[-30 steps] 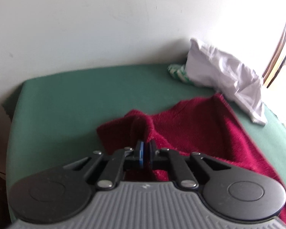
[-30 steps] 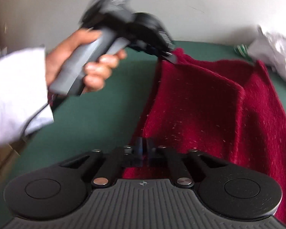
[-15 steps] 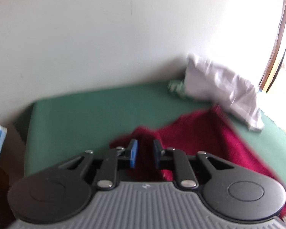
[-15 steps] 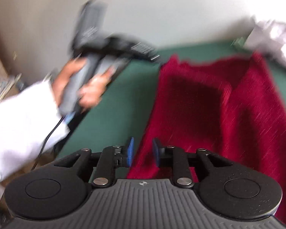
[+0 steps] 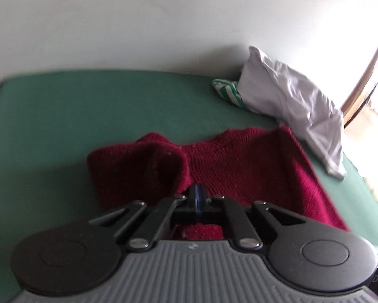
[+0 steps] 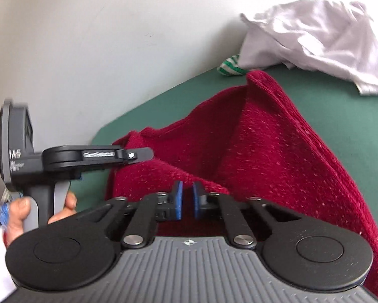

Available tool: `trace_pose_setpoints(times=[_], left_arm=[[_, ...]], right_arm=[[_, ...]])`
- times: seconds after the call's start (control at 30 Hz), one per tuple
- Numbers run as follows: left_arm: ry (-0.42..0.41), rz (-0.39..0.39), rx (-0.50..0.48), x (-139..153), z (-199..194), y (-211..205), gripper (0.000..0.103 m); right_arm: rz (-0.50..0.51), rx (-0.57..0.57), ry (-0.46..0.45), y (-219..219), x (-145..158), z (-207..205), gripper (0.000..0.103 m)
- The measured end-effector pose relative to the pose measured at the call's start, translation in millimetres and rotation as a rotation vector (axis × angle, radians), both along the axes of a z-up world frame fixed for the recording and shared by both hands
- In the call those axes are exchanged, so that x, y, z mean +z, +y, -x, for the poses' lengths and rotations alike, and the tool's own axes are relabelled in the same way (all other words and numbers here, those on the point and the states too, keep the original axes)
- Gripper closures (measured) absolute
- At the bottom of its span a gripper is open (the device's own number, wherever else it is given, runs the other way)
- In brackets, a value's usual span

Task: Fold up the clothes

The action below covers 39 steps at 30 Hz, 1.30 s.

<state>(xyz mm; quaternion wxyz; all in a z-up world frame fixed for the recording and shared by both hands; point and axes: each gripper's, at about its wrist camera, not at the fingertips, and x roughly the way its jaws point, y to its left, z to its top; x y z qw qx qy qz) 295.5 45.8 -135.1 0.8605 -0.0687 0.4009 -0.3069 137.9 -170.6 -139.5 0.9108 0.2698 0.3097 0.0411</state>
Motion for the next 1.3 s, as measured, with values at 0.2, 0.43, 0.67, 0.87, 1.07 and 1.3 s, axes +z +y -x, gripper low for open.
trace_pose_setpoints(times=[0.2,0.43,0.67,0.87,1.07,1.3], left_arm=[[-0.029,0.014,0.07,-1.4,-0.9,9.6,0.097],[-0.032,0.072,0.165,-9.9,-0.1,22.1,0.097],[-0.079,0.063,0.116,29.0,55.3,43.5,0.099],[-0.136,-0.046,-0.027,47.4,165.5,50.8,0.076],[-0.086,-0.117,-0.176,31.7,275.7,46.6,0.076],[-0.055,-0.179,-0.184,30.5,336.4,44.4,0.071]], right_arm=[[0.034,0.057,0.01,16.2,10.7,18.7,0.089],[-0.045,0.057,0.025,9.9,12.4,41.1,0.086],[0.014,0.276,0.1,35.1,7.6,96.4,0.094],[0.096,0.427,0.098,47.2,27.6,163.6,0.082],[0.273,0.587,0.15,60.2,28.6,245.2,0.078],[0.23,0.664,0.151,45.9,39.9,278.9,0.076]])
